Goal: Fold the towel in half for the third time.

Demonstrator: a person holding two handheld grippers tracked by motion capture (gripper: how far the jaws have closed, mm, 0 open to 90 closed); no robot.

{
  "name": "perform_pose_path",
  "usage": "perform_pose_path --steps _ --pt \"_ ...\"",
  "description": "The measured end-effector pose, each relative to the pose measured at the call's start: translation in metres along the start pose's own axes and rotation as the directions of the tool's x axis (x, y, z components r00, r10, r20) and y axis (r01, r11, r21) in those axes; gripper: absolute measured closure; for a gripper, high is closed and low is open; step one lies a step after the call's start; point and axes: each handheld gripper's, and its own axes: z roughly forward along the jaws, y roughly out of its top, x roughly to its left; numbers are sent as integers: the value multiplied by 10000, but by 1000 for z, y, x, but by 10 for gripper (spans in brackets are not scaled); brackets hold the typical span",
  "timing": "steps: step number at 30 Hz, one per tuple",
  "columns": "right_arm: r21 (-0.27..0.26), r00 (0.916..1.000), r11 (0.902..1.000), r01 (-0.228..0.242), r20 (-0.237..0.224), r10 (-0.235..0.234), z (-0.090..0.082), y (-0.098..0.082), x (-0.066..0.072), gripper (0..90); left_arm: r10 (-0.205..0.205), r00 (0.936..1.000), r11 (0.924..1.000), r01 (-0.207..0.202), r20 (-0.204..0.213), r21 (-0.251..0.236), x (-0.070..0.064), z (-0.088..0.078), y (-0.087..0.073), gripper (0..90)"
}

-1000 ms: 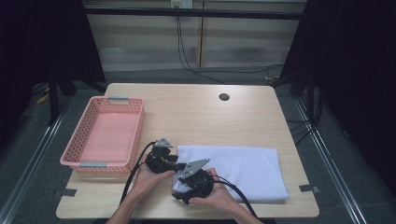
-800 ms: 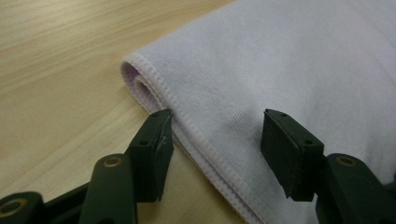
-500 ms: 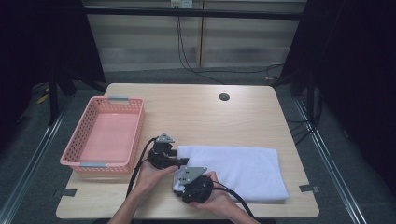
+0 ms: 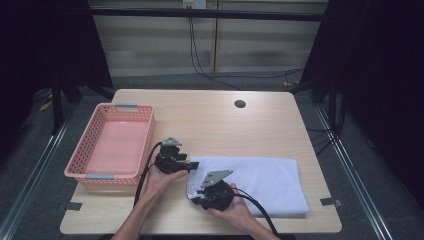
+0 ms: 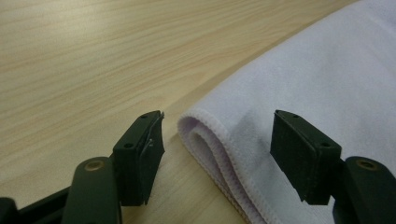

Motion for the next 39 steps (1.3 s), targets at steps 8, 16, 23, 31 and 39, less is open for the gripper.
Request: perform_pose_path --steps 8,16,23,31,39 --pt "75 9998 9999 -98 -177 99 -1 1 -2 760 663 9976 9976 -666 194 186 -5 11 8 456" --pt "72 9991 9998 -182 -386 185 -6 1 -3 768 916 9939 9927 -960 611 734 -7 17 4 596" --pt "50 9985 9998 -178 -509 180 -10 -1 -4 768 618 9963 9962 -653 593 580 -2 16 3 436" --pt "-155 9964 9988 -458 -726 445 -16 2 -6 773 378 9902 9962 -478 1342 725 -6 19 4 747" --pt "-822 9969 9953 -507 -646 454 -41 22 -12 774 -274 9857 9986 347 1663 -409 -6 3 28 754"
